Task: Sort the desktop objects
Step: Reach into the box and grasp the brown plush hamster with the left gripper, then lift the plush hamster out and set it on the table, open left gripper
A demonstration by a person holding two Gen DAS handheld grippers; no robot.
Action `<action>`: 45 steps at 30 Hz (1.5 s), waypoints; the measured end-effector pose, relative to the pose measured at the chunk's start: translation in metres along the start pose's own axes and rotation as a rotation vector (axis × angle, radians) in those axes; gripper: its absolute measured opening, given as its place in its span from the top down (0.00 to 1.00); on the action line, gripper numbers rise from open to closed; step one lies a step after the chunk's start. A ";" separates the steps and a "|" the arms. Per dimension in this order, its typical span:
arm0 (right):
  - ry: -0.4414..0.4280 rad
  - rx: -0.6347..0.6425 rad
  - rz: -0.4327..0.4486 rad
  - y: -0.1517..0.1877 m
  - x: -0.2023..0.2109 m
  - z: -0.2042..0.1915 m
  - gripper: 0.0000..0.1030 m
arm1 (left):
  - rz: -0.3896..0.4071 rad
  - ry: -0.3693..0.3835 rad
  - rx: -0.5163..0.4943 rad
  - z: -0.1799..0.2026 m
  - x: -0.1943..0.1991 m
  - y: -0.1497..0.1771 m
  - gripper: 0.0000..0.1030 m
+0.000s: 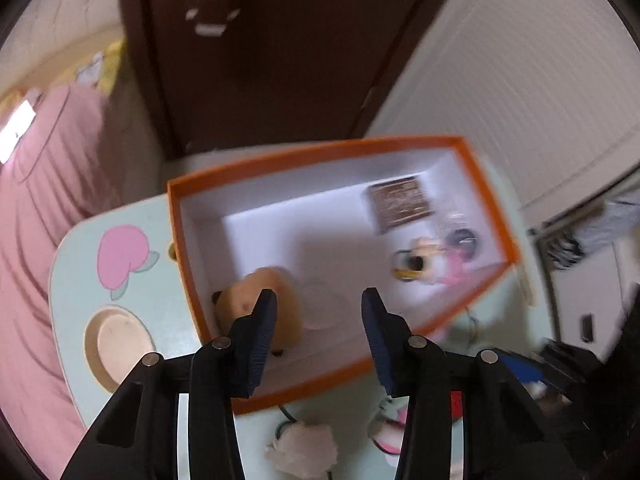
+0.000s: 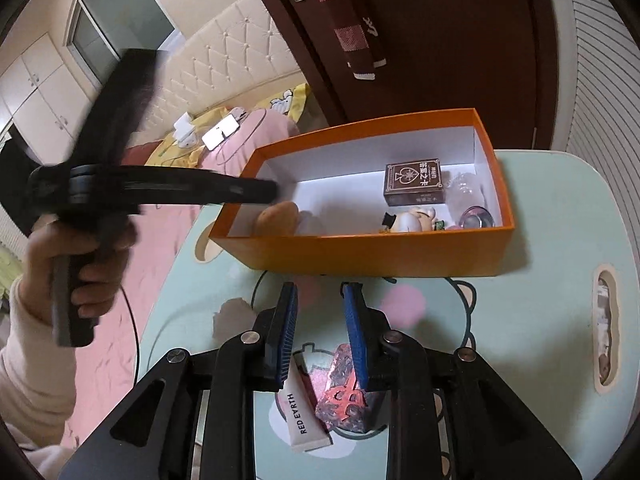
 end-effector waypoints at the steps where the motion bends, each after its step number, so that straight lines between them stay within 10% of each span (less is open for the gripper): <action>1: -0.008 -0.002 0.002 -0.001 0.002 0.001 0.75 | 0.011 -0.044 -0.018 0.000 -0.003 -0.001 0.63; 15: -0.067 -0.025 0.008 -0.003 0.002 0.001 0.75 | -0.028 -0.361 -0.260 0.008 -0.031 0.010 0.63; 30: -0.095 0.036 -0.035 0.002 -0.001 -0.006 0.75 | 0.191 0.121 0.058 -0.030 0.100 0.055 0.75; 45: 0.060 0.021 -0.094 -0.006 -0.032 0.015 0.75 | 0.210 -0.002 0.099 -0.039 0.060 0.149 0.74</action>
Point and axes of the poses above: each gripper's, at about its wrist camera, not at the fingertips, and x roughly against the way its jaws point, z to its right, y to its underside, the point moved 3 cm from there along -x, roughly the way its jaws point, and after that the axes turned 8 degrees about z, right-handed, at the moved point
